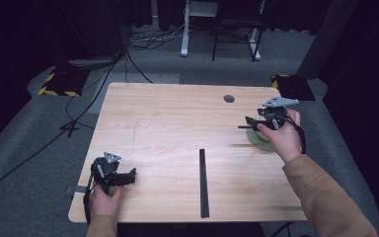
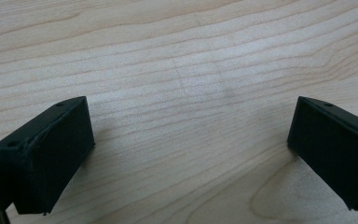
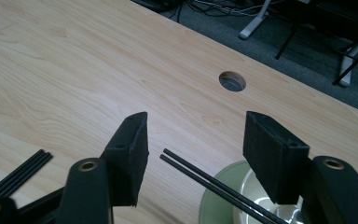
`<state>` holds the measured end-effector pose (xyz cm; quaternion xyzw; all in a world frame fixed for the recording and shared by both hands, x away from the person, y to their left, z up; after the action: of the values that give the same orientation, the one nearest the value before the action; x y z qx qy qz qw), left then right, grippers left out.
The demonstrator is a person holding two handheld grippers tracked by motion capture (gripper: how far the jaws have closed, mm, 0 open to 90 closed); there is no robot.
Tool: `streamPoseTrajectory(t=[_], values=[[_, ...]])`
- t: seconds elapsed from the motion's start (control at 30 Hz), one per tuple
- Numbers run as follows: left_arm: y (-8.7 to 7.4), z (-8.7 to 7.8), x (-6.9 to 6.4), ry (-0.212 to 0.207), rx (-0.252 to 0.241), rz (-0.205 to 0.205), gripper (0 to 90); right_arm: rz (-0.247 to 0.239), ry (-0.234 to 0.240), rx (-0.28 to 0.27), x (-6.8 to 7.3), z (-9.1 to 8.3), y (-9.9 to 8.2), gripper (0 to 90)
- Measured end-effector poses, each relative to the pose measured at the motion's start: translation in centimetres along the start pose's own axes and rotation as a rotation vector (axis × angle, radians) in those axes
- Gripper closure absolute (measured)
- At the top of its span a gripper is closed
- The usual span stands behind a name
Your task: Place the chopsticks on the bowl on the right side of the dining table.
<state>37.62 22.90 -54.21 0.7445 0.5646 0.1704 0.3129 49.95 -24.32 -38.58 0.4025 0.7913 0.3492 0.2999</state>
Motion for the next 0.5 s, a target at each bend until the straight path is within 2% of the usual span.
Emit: streamPoseTrajectory(t=[0.03,0.07,0.27,0.3,0.37,0.5], values=[[0.0,0.0,0.0,-0.001,0.000,-0.001,0.5,0.000,0.000,0.000,0.0,0.0,0.0,41.1],[0.0,0.0,0.0,-0.003,0.001,-0.001,0.5,0.002,0.010,-0.008,-0.2,-0.9,-0.1,40.3],[0.0,0.0,0.0,-0.004,0.001,-0.002,0.5,0.005,0.041,-0.035,-0.6,-3.1,-0.6,38.5],[0.0,0.0,0.0,0.000,0.000,0.000,0.5,0.013,0.049,-0.046,-0.9,-4.0,-1.0,38.3],[0.0,0.0,0.0,0.000,0.000,0.000,0.5,0.017,0.053,-0.051,-1.0,-4.5,-1.2,38.2],[0.1,0.1,0.0,-0.001,-0.002,-0.002,0.4,0.043,0.077,-0.068,-1.4,-6.5,-2.2,37.8]])
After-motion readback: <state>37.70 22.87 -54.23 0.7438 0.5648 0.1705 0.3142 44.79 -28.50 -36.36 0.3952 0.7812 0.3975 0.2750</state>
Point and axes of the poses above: each handheld gripper's, and its own axes: z roughly forward along the jaws, y roughly out of its top, x roughly to its left, the point moved 5 cm from there along z, roughly forward along the jaws, and after that the axes turned 5 degrees about -y, right-handed, at the moved point
